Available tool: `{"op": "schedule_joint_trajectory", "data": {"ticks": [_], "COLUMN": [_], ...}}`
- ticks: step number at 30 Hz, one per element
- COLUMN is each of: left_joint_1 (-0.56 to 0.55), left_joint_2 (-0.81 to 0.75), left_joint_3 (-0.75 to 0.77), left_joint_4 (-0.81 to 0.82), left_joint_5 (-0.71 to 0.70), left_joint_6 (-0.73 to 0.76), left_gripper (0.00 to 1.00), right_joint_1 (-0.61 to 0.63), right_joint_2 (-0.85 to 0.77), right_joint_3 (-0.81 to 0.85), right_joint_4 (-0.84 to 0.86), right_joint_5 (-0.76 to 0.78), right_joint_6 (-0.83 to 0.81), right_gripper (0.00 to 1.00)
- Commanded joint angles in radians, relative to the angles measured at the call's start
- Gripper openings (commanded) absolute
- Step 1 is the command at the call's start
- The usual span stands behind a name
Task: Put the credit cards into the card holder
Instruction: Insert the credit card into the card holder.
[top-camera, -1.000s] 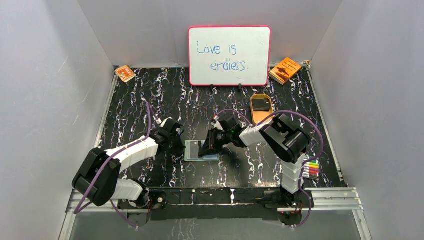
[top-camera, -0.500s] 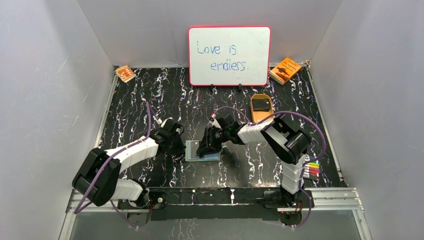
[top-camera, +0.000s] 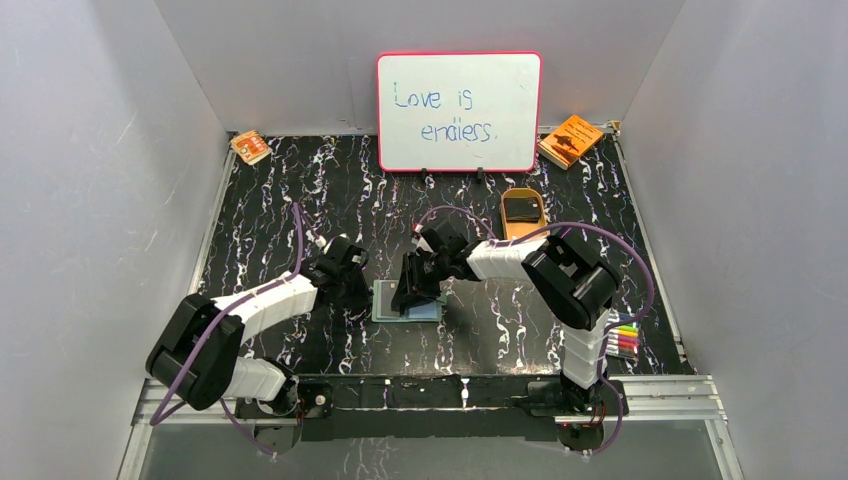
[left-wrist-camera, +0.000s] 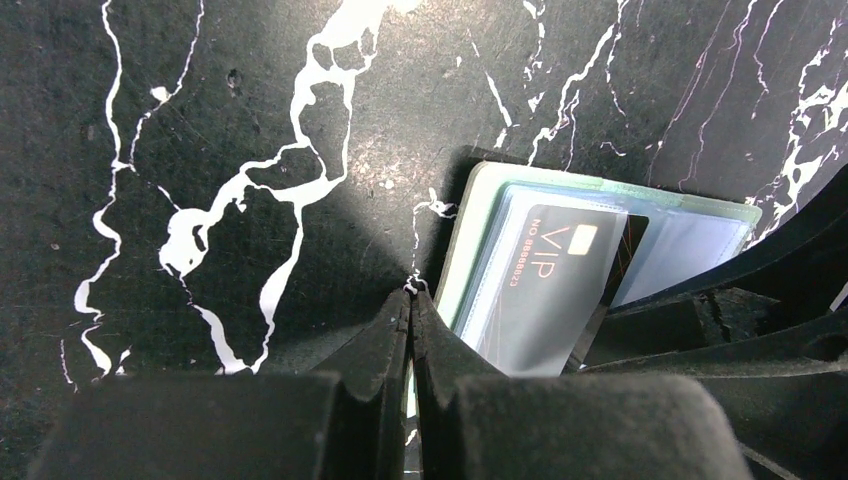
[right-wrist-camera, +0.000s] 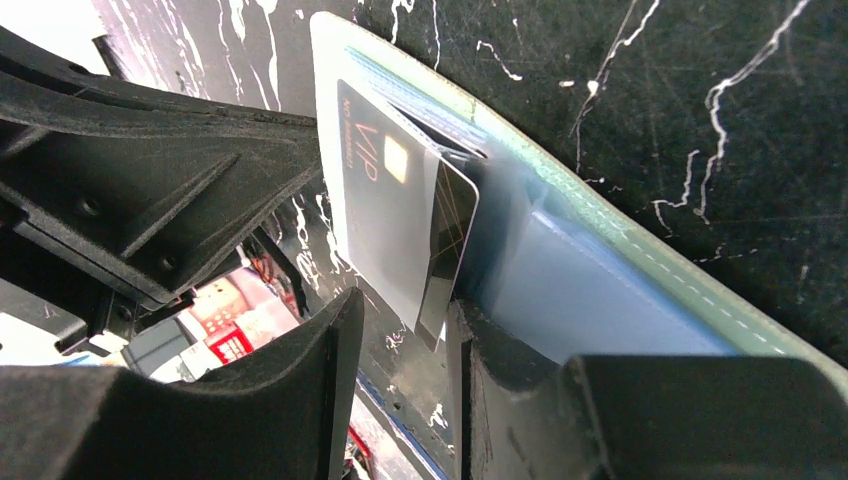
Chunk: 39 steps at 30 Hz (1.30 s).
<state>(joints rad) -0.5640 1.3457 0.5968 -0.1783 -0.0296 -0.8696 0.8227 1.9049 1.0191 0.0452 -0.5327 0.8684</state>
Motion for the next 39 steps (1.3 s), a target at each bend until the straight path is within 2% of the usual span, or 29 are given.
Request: {"op": "schedule_joint_trajectory", "data": {"ticks": [1,13,22,26,27,30,33,39], "left_joint_1": [-0.007,-0.006,-0.007,-0.005,-0.005,-0.005,-0.004,-0.002], "left_joint_2": [0.026,0.041,0.023,0.008,-0.003,-0.032,-0.061,-0.085], "left_joint_3": [-0.019,-0.009,-0.014,-0.010,-0.010,-0.012,-0.018,-0.017], "left_joint_4": [0.004,0.042,0.062,0.021,0.004,-0.019,-0.027,-0.044], "left_joint_5": [0.090,0.138,0.165,0.115,0.100,0.062,0.046,0.043], "left_joint_6": [0.006,0.004,-0.012,-0.011,-0.008,-0.007,-0.011,-0.009], "left_gripper": [0.00,0.00,0.00,0.00,0.00,0.01,0.04,0.14], "right_joint_1": [0.026,0.060,0.070,0.068,0.068,0.070,0.068,0.069], "right_joint_2": [0.023,0.060,0.074,0.053,0.043,0.003,-0.026,-0.056], "right_joint_3": [0.080,0.203,0.242,0.241,0.239,0.230,0.238,0.277], "right_joint_4": [-0.095,-0.264,-0.317,-0.344,-0.352,-0.362,-0.384,-0.458], "right_joint_5": [0.074,0.167,0.208,0.241,0.255,0.279,0.303,0.355], "right_joint_6": [-0.071,-0.131,-0.135,-0.145,-0.150,-0.165,-0.183,-0.209], "right_gripper": [0.45,0.48,0.59,0.63,0.66,0.85,0.95,0.98]}}
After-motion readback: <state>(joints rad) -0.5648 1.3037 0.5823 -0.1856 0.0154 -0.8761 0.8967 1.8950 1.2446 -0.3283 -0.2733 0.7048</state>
